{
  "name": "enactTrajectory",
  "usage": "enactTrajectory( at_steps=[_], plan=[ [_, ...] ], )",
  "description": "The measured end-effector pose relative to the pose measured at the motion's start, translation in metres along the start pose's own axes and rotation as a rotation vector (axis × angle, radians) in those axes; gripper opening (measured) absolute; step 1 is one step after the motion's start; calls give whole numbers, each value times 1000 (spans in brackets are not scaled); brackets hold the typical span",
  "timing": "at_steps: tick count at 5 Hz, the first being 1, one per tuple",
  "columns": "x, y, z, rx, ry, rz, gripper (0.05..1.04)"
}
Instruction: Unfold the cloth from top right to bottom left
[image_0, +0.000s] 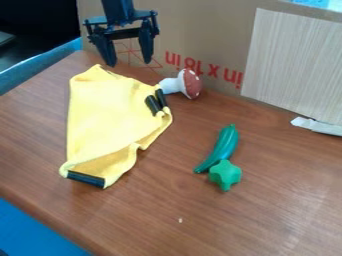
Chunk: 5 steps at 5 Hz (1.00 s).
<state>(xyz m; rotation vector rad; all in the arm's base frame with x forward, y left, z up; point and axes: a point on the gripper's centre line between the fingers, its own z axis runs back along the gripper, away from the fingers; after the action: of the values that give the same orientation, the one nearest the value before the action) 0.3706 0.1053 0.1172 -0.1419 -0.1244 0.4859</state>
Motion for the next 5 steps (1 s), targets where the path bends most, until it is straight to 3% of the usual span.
enactTrajectory(
  at_steps=[1, 2, 5],
  plan=[
    [-3, 3, -15, 7, 43, 10, 1001],
    [-3, 7, -16, 23, 47, 35, 1001],
    [-6, -5, -53, 105, -82, 158, 1001]
  ],
)
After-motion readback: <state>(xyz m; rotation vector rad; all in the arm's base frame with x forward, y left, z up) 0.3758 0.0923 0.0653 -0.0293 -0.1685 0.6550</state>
